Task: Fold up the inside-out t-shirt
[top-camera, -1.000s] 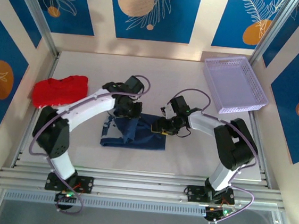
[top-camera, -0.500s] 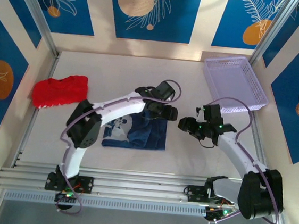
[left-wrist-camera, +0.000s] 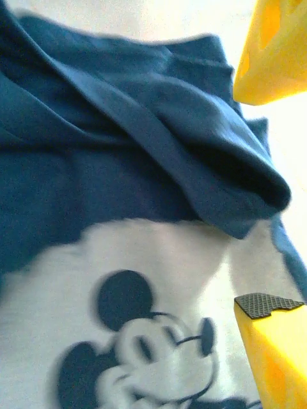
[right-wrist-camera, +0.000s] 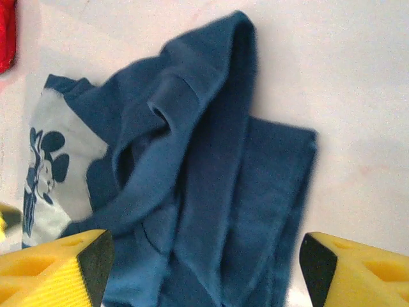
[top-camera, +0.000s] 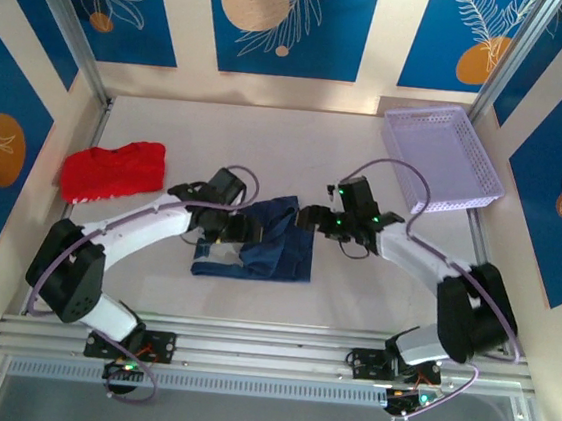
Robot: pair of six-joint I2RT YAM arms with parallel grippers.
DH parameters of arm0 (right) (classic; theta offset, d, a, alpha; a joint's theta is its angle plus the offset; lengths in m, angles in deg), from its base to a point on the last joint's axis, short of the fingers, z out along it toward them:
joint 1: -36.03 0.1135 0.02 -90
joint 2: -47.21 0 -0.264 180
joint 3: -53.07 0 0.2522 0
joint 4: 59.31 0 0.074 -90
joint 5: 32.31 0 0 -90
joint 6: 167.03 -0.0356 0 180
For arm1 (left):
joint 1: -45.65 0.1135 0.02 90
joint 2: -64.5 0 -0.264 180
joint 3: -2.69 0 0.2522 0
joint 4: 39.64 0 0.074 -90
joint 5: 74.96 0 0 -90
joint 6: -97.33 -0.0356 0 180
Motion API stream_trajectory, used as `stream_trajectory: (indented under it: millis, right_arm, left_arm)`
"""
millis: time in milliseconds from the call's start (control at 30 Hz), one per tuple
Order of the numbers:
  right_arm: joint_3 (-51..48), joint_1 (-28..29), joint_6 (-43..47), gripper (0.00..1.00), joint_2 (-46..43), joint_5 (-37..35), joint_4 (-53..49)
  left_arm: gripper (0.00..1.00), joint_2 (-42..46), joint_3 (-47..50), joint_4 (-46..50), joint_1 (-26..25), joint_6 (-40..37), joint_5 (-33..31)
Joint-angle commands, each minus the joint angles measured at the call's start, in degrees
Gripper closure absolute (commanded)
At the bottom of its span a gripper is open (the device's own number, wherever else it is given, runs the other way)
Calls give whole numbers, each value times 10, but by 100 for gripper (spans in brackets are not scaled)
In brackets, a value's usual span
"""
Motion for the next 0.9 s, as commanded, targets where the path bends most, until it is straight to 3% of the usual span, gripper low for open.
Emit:
stream_trajectory:
  millis: [0, 167, 333, 700, 867]
  right_arm:
    - [47, 9, -30, 23, 61, 16, 38]
    - [107, 27, -48, 28, 140, 12, 30]
    - [146, 18, -56, 47, 185, 5, 13]
    - [177, -25, -11, 86, 202, 37, -30]
    - [215, -45, 28, 87, 224, 69, -81]
  left_arm:
    - [22, 7, 34, -79, -4, 37, 69]
    - [24, 7, 55, -90, -8, 34, 76]
    - [31, -10, 65, -131, -16, 39, 104]
    - [71, -96, -36, -160, -96, 25, 87]
    - [76, -154, -107, -162, -144, 14, 82]
